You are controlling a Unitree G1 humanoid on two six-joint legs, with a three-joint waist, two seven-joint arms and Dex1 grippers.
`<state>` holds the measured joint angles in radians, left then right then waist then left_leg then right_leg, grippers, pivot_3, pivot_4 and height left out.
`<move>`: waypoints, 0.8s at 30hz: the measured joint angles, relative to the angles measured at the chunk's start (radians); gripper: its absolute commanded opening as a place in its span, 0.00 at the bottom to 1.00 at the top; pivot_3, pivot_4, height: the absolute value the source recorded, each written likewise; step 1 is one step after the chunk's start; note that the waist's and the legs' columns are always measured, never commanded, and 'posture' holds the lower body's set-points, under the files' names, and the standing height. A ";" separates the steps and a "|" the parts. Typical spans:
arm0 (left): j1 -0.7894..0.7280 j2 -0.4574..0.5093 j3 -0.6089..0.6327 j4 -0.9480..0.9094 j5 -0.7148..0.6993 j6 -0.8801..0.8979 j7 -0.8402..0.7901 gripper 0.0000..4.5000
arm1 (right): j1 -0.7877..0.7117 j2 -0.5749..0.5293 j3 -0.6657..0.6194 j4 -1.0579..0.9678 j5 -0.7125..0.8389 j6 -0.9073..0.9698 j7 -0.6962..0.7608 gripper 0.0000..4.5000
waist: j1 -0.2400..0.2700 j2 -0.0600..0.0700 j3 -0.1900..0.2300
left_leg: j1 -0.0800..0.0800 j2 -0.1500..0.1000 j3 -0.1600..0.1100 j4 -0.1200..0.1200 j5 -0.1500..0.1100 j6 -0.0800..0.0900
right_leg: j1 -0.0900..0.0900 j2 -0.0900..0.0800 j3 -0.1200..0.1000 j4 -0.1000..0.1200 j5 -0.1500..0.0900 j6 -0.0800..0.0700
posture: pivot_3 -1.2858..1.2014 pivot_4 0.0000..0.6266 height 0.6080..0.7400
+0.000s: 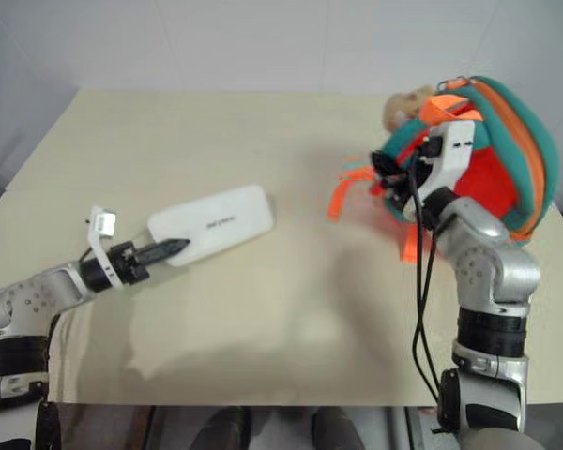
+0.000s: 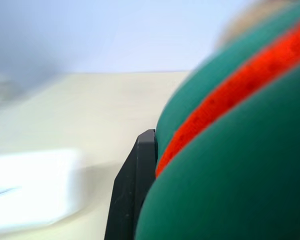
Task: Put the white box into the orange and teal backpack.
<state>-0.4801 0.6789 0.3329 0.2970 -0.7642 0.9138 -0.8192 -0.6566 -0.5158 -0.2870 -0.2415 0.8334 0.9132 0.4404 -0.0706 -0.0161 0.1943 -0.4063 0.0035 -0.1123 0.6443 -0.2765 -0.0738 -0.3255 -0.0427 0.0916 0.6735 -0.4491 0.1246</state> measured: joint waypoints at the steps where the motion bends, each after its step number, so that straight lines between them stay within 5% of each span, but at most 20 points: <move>1: -0.017 0.010 0.003 0.035 0.017 -0.027 -0.007 0.30 | 0.000 -0.025 -0.008 -0.044 0.107 0.073 0.012 0.01 | -0.001 0.000 0.000 | 0.000 0.000 0.000 -0.001 0.000 0.000 | 0.000 0.000 0.000 -0.001 0.000 0.000 | 0.52 0.24 1.00; 5: -0.055 0.034 0.004 0.134 0.072 -0.123 -0.035 0.30 | -0.005 -0.121 -0.022 -0.123 0.495 0.258 -0.015 0.01 | 0.000 0.000 0.000 | -0.001 -0.001 -0.002 -0.001 -0.001 0.001 | 0.001 -0.003 -0.001 -0.004 0.000 0.000 | 0.52 0.24 1.00; 12: -0.039 0.033 0.011 0.180 0.090 -0.197 -0.068 0.30 | 0.101 -0.369 -0.022 -0.148 0.958 0.278 -0.190 0.01 | 0.015 0.000 0.000 | -0.002 -0.001 -0.006 -0.001 -0.002 0.004 | 0.002 -0.004 -0.001 -0.009 0.000 0.000 | 0.52 0.24 1.00; 18: 0.038 0.005 0.027 0.099 0.088 -0.207 -0.062 0.30 | 0.281 -0.488 -0.006 -0.206 1.082 0.256 -0.185 0.01 | 0.019 0.000 0.000 | -0.002 0.000 -0.006 0.000 -0.003 0.005 | 0.003 -0.004 -0.001 -0.010 0.000 0.000 | 0.52 0.24 1.00; 24: 0.094 0.001 0.047 0.023 0.076 -0.194 -0.055 0.30 | 0.363 -0.583 -0.037 -0.178 1.049 0.274 -0.055 0.01 | 0.025 0.000 0.000 | -0.002 0.000 -0.006 0.001 -0.003 0.005 | 0.003 -0.004 -0.001 -0.010 0.000 0.000 | 0.52 0.24 1.00</move>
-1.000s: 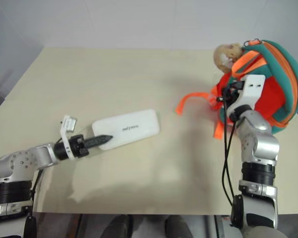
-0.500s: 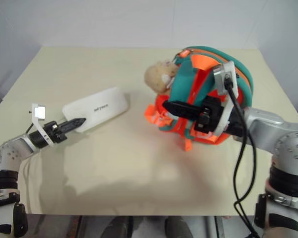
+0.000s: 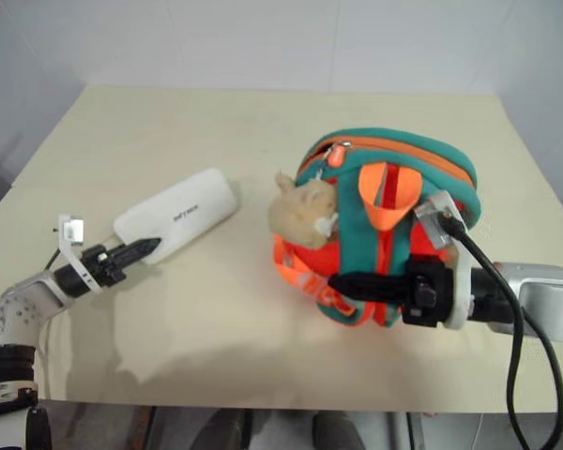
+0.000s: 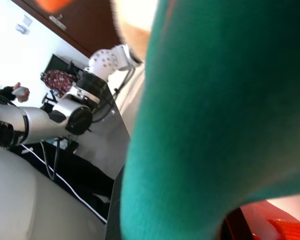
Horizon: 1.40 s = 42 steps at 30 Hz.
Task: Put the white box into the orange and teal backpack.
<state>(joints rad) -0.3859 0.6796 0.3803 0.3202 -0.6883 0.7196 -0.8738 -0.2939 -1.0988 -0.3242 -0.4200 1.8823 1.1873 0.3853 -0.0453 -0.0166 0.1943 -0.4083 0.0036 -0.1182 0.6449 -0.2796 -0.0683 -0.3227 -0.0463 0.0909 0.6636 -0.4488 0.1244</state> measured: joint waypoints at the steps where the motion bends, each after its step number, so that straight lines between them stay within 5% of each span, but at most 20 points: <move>1: 0.008 -0.001 0.002 -0.013 -0.001 -0.001 0.000 0.30 | 0.001 -0.002 0.000 0.008 -0.022 0.000 0.023 0.01 | 0.002 0.000 0.000 | 0.000 0.000 0.000 0.000 0.000 0.000 | 0.000 0.000 0.000 0.000 0.000 0.000 | 0.52 0.24 1.00; 9: 0.066 -0.001 0.000 -0.272 -0.073 0.054 -0.022 0.30 | -0.011 -0.001 0.038 0.084 -0.262 -0.008 0.224 0.01 | 0.023 -0.001 0.001 | -0.002 0.000 -0.001 0.000 0.000 0.000 | -0.001 0.000 -0.002 -0.001 0.000 0.000 | 0.52 0.24 1.00; 17: -0.119 0.041 0.029 -0.435 -0.245 0.152 -0.015 0.30 | -0.004 -0.023 0.095 0.202 -0.585 -0.062 0.504 0.01 | 0.022 -0.002 0.001 | -0.003 -0.002 0.000 0.001 0.000 0.000 | -0.001 0.001 -0.002 -0.001 0.001 0.001 | 0.52 0.24 1.00; 24: -0.269 0.066 -0.026 -0.467 -0.339 0.210 -0.066 0.30 | 0.005 -0.003 0.107 0.205 -0.676 -0.077 0.568 0.01 | 0.018 -0.003 0.002 | -0.003 -0.002 0.007 0.001 0.000 0.000 | -0.001 0.002 -0.002 -0.002 0.001 0.001 | 0.52 0.24 1.00; 34: -0.363 0.176 -0.118 -0.415 -0.316 0.210 -0.251 0.30 | 0.029 0.034 0.083 0.187 -0.701 -0.072 0.563 0.01 | 0.018 -0.003 0.002 | -0.003 -0.002 0.007 0.002 0.000 0.000 | 0.000 0.002 -0.002 -0.002 0.001 0.001 | 0.52 0.24 1.00; 42: -0.400 0.161 -0.238 -0.283 -0.057 -0.079 -0.332 0.30 | 0.033 0.059 0.078 0.177 -0.702 -0.070 0.537 0.01 | 0.019 -0.003 0.002 | -0.003 -0.002 0.007 0.002 0.000 0.000 | 0.000 0.002 -0.002 -0.002 0.001 0.001 | 0.52 0.24 1.00</move>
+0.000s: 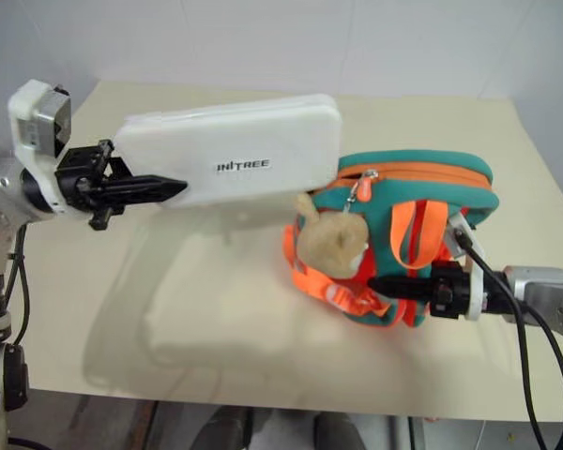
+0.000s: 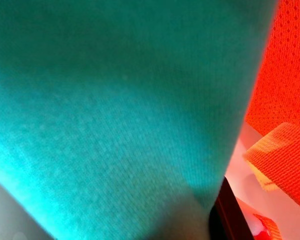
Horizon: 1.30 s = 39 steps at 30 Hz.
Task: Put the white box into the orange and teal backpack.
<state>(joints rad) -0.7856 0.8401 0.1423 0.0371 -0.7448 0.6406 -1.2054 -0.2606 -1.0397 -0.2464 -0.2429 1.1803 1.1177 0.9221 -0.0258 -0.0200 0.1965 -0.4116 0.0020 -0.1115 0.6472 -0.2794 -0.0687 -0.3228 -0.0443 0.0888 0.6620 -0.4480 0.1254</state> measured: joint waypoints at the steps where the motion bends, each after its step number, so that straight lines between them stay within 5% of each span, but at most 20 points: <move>1: -0.001 0.000 -0.010 0.011 0.023 -0.031 -0.014 0.30 | 0.000 0.004 0.000 -0.001 0.000 0.000 -0.002 0.01 | 0.000 0.000 0.000 | 0.000 0.000 0.000 0.000 0.000 0.000 | 0.000 0.000 0.000 0.000 0.000 0.000 | 0.52 0.24 1.00; 16: -0.040 -0.004 -0.045 0.057 0.098 -0.116 -0.122 0.30 | -0.004 0.025 -0.001 -0.002 -0.009 0.001 -0.025 0.01 | 0.000 0.000 0.000 | 0.000 0.000 0.000 0.001 0.000 0.000 | 0.000 0.000 0.000 0.001 0.000 0.000 | 0.52 0.24 1.00; 31: -0.057 -0.032 0.016 -0.112 -0.079 0.139 -0.048 0.30 | -0.005 0.047 0.000 -0.002 -0.033 0.001 -0.025 0.01 | -0.004 0.000 0.000 | 0.000 0.001 0.000 0.001 0.000 0.000 | 0.000 0.000 0.000 0.002 0.000 0.000 | 0.52 0.24 1.00; 39: 0.001 -0.024 -0.020 -0.097 0.064 -0.083 -0.081 0.30 | -0.005 0.056 0.000 -0.002 -0.042 0.001 -0.025 0.01 | 0.000 0.000 0.000 | 0.000 0.000 0.000 0.002 0.000 0.000 | 0.000 0.000 0.000 0.002 0.000 0.000 | 0.52 0.24 1.00</move>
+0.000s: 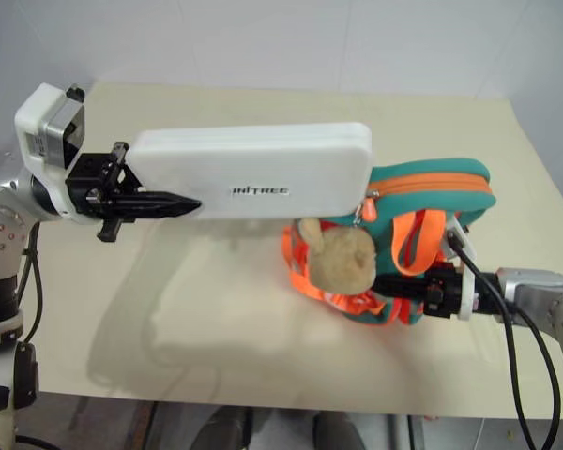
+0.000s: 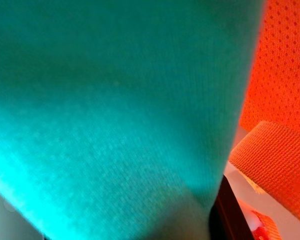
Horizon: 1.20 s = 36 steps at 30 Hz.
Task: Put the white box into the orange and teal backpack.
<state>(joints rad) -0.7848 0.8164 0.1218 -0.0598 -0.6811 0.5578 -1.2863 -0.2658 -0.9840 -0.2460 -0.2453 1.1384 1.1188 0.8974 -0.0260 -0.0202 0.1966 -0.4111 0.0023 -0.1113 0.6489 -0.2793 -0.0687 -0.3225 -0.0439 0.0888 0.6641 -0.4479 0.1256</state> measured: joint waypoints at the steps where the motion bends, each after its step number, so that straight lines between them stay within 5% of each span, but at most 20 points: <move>1: 0.005 0.001 -0.010 0.007 0.023 -0.038 -0.005 0.30 | 0.000 0.002 0.000 0.000 0.000 0.000 0.000 0.01 | 0.000 0.000 0.000 | 0.000 0.000 0.000 0.000 0.000 0.000 | 0.000 0.000 0.000 0.000 0.000 0.000 | 0.52 0.24 1.00; 13: -0.082 -0.055 -0.063 0.272 0.279 -0.448 0.035 0.30 | 0.001 0.017 0.000 -0.009 0.000 -0.003 -0.006 0.01 | 0.010 0.000 0.000 | 0.000 -0.001 -0.001 0.001 0.000 0.000 | 0.000 0.000 0.000 0.001 0.001 0.001 | 0.52 0.24 1.00; 36: -0.121 -0.054 -0.114 0.317 0.323 -0.468 -0.097 0.30 | 0.012 0.024 -0.003 -0.021 0.003 0.002 -0.017 0.01 | 0.025 0.000 0.000 | 0.000 -0.001 -0.001 0.004 0.000 0.000 | 0.000 0.000 -0.001 0.004 0.001 0.001 | 0.52 0.24 1.00</move>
<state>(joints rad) -0.9057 0.7621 0.0079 0.2571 -0.3583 0.0896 -1.3832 -0.2535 -0.9597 -0.2492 -0.2663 1.1412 1.1209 0.8800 -0.0007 -0.0203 0.1966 -0.4112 0.0016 -0.1125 0.6524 -0.2789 -0.0685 -0.3223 -0.0441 0.0882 0.6681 -0.4473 0.1263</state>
